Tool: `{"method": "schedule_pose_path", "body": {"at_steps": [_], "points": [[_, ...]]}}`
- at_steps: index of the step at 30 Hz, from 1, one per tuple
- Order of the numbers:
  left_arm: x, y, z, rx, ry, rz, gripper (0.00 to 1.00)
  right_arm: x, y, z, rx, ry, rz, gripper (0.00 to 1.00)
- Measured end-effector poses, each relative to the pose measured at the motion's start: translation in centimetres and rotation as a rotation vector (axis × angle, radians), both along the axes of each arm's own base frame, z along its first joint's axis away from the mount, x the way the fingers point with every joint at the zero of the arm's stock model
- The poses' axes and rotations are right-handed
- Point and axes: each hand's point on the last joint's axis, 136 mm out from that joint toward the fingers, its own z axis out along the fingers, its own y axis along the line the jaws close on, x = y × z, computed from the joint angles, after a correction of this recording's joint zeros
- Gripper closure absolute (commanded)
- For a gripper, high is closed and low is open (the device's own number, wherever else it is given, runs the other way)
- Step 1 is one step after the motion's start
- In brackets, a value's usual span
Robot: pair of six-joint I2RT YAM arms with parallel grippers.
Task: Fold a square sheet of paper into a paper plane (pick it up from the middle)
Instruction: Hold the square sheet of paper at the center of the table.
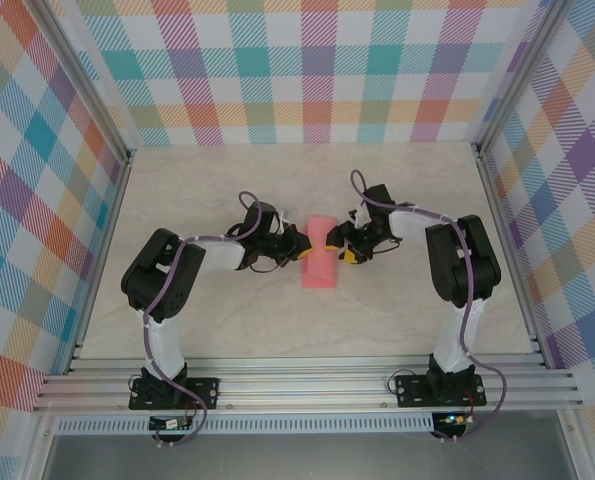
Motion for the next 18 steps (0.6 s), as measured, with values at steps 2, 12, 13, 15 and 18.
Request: {"method": "schedule_pose_path", "body": {"at_steps": [2,12,13,15,18], "points": [[0.0,0.0,0.0,0.005,-0.008,-0.001,0.77,-0.1,-0.1,-0.3,-0.012,0.004,0.002,0.41],[-0.2,4.0,1.9,0.215,-0.055,0.116,0.49,0.0,-0.2,-0.7,-0.08,0.01,0.001,0.4],[-0.1,4.6,2.7,0.237,-0.075,0.138,0.49,0.0,-0.3,-0.8,-0.094,0.013,0.002,0.4],[-0.1,5.7,4.1,0.27,-0.113,0.174,0.49,0.1,-0.3,-0.8,-0.115,0.021,0.004,0.4],[-0.1,6.9,5.2,0.316,-0.146,0.208,0.49,0.0,-0.1,-0.8,-0.143,0.033,0.013,0.4]]}}
